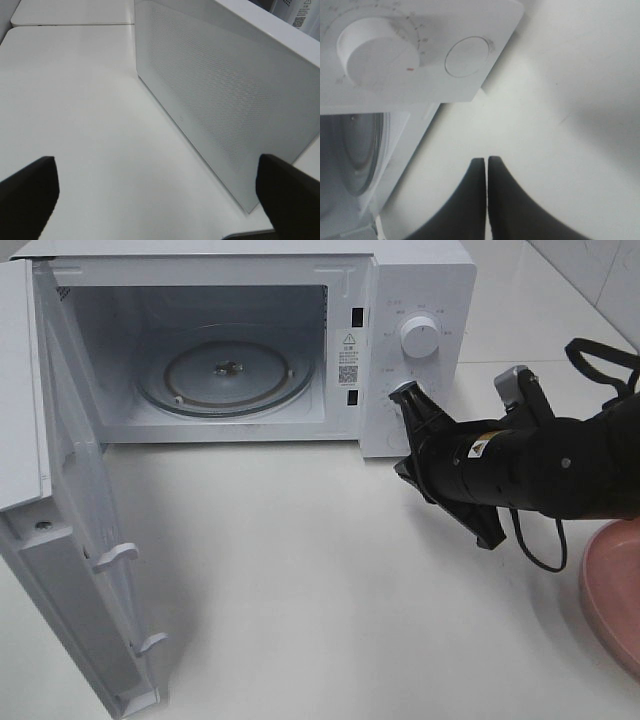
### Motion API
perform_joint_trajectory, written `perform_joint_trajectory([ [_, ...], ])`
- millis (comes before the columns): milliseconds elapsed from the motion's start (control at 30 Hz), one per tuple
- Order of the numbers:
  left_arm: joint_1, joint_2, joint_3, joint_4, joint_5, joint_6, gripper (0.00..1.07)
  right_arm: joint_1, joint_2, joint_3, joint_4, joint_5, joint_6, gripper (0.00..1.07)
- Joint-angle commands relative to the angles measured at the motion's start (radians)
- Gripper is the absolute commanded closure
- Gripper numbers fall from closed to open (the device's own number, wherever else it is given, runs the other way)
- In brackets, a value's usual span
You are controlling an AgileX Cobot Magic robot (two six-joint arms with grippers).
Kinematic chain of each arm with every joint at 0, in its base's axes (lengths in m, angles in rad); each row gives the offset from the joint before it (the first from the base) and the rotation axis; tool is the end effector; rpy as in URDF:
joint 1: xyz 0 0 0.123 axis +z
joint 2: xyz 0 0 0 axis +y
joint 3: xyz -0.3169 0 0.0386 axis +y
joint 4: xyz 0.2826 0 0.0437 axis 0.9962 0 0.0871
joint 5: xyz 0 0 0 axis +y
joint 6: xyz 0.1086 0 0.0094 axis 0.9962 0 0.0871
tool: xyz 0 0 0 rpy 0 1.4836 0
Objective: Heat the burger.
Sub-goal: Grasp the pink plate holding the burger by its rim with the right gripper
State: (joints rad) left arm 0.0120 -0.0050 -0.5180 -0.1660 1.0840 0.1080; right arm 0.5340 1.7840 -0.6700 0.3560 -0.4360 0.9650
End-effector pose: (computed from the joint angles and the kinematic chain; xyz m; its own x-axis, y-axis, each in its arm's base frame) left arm 0.0023 -0.0159 0.2903 -0.4474 0.0241 -0.8940 0.1318 0.9905 -0.0393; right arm 0.3152 0.1677 0.1279 -0.5219 0.7955 -0.3079 0.3664 0.5350 0.7612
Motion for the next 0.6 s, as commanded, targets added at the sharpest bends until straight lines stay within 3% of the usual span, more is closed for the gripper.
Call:
perform_joint_trajectory([
  [33, -0.004, -0.017, 0.003, -0.005, -0.015, -0.003, 0.07, -0.005, -0.039, 0.0, -0.088, 0.094, -0.076, 1.04],
  [233, -0.004, -0.017, 0.003, -0.005, -0.015, -0.003, 0.07, -0.005, -0.083, -0.001, -0.247, 0.234, -0.11, 1.03],
  [333, -0.004, -0.017, 0.003, -0.005, -0.015, -0.003, 0.07, -0.005, -0.091, -0.001, -0.269, 0.254, -0.119, 1.02],
  [600, -0.004, -0.017, 0.003, -0.005, -0.015, -0.003, 0.07, -0.005, -0.179, -0.002, -0.317, 0.541, -0.394, 0.98],
])
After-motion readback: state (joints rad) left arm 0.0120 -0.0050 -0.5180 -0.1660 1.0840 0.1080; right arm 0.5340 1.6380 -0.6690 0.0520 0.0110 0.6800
